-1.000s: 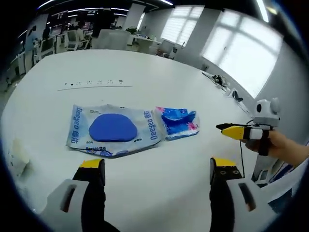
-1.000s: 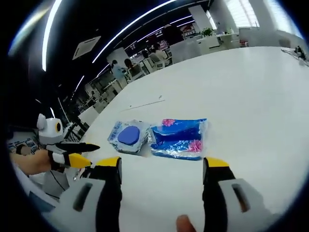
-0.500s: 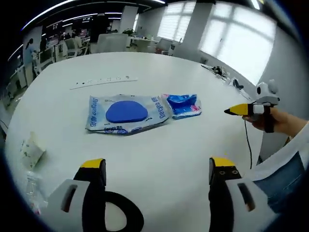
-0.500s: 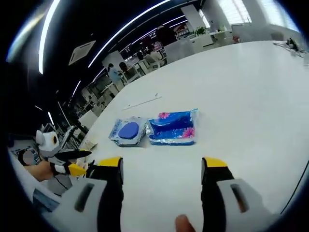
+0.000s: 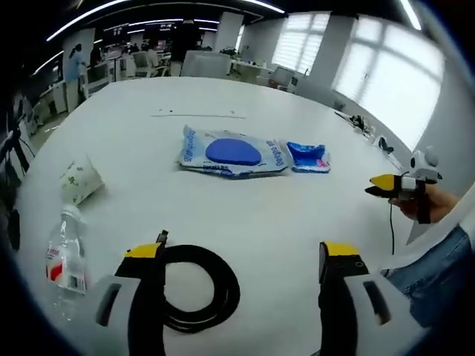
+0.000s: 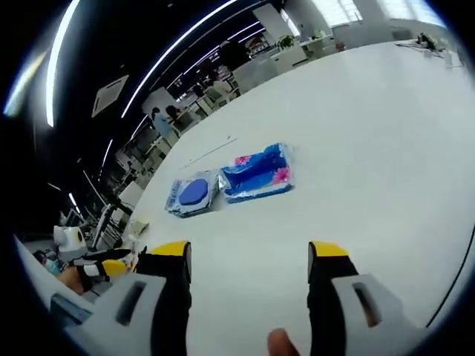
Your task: Arrange the tabletop items into an orderly group along one side of the table until the central work area is clear of visible clutter.
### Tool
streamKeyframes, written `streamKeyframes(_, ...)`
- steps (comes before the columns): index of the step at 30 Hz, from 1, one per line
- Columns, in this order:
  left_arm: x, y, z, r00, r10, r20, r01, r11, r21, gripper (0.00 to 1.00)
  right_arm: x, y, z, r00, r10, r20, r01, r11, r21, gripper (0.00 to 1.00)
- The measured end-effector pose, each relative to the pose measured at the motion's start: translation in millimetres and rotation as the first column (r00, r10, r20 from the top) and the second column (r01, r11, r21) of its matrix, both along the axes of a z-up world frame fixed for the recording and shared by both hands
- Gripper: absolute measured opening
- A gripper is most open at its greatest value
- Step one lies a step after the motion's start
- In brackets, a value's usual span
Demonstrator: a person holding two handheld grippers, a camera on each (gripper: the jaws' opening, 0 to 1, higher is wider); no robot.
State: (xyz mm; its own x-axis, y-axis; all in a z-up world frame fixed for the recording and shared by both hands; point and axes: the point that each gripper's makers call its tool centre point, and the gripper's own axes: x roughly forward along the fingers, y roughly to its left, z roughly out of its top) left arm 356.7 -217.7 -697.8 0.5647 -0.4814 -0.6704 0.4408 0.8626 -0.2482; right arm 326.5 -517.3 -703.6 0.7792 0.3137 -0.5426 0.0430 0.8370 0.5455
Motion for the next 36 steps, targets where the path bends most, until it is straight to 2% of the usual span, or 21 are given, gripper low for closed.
streamKeyframes(16,-5.2,27.9,-11.4,0.997,0.073,-0.038,-0.072,0.997,0.023,0.88,1.3,10.0,-5.1,1.0,0.0,-0.015,0.0,1.0,0.007,0.61)
streamKeyframes(25,-9.1,41.3,-30.8,0.993,0.101,-0.068,-0.094,0.99,0.103,0.86,-5.4,13.3,-11.4,0.999,0.01,-0.039,-0.01,1.0,-0.008,0.6)
streamKeyframes(27,-8.1,40.1,-27.9,0.998,0.06,-0.033,-0.055,0.988,0.142,0.83,-5.4,13.3,-13.3,0.999,0.011,-0.043,-0.011,1.0,-0.008,0.59)
streamKeyframes(29,-10.0,31.4,-24.6,1.0,0.011,-0.014,-0.009,0.99,0.142,0.81,-5.1,14.4,-12.5,0.999,0.011,-0.044,-0.012,1.0,-0.008,0.59)
streamKeyframes(32,-18.0,19.3,-29.8,0.998,-0.035,-0.047,0.04,0.992,0.121,0.77,-3.4,15.6,-12.6,0.999,0.014,-0.043,-0.015,1.0,-0.007,0.59)
streamKeyframes(36,-23.3,14.3,-36.5,0.996,-0.068,-0.056,0.075,0.989,0.128,0.7,-1.5,16.6,-13.4,0.999,0.016,-0.044,-0.017,1.0,-0.004,0.58)
